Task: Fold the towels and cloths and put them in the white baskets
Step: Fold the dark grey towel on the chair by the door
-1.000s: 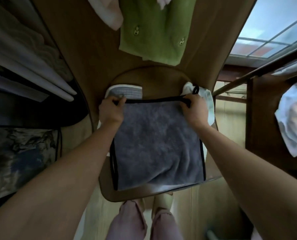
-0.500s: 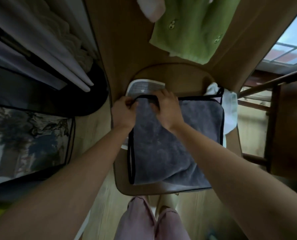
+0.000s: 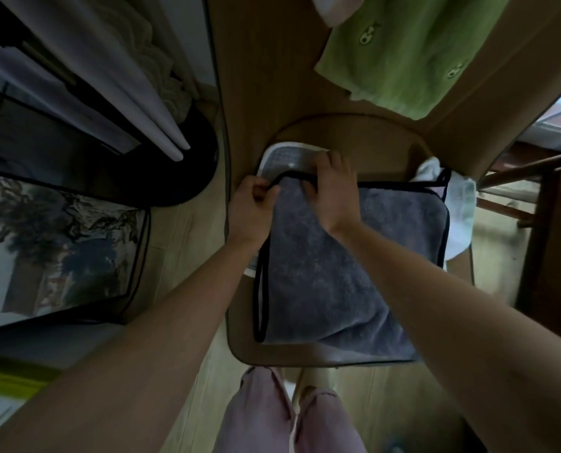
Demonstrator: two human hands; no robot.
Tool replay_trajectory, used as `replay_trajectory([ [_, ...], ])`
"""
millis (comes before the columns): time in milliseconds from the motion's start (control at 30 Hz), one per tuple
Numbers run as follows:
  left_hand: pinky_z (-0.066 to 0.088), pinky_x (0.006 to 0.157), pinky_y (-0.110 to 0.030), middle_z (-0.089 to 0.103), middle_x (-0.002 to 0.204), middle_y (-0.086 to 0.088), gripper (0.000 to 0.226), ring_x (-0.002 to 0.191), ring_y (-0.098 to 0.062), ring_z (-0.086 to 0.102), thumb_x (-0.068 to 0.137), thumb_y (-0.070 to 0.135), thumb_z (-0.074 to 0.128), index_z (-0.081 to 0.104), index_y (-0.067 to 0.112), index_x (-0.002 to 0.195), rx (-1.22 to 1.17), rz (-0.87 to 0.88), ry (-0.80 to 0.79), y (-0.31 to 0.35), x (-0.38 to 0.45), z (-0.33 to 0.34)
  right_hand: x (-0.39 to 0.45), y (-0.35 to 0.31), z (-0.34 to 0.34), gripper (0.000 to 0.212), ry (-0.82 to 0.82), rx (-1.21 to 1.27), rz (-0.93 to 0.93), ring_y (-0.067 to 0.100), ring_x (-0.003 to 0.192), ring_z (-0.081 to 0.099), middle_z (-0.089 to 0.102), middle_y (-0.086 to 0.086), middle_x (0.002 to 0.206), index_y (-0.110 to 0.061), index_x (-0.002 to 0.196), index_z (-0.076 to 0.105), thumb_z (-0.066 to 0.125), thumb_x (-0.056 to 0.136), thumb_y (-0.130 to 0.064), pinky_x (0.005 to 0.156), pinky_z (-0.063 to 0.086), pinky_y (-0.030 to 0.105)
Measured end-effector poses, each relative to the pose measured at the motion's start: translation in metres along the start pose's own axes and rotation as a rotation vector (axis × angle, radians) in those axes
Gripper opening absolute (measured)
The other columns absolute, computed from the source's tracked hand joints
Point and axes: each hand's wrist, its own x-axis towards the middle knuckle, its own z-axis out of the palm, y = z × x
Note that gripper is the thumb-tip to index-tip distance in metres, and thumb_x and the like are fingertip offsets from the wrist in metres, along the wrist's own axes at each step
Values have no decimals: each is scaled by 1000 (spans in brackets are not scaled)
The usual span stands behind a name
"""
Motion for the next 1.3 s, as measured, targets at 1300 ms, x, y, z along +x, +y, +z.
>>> replay_trajectory([
  [1300,45,73,-32,63,103,-4,31,96,-23,61,89,26,66,54,13,114,342,-272,280,-78,-153,-36,-65,-28,41,52,-228,-23,-263,25,150,1,4,13,162,-20,154,15,30,105,-33,121,2,36],
])
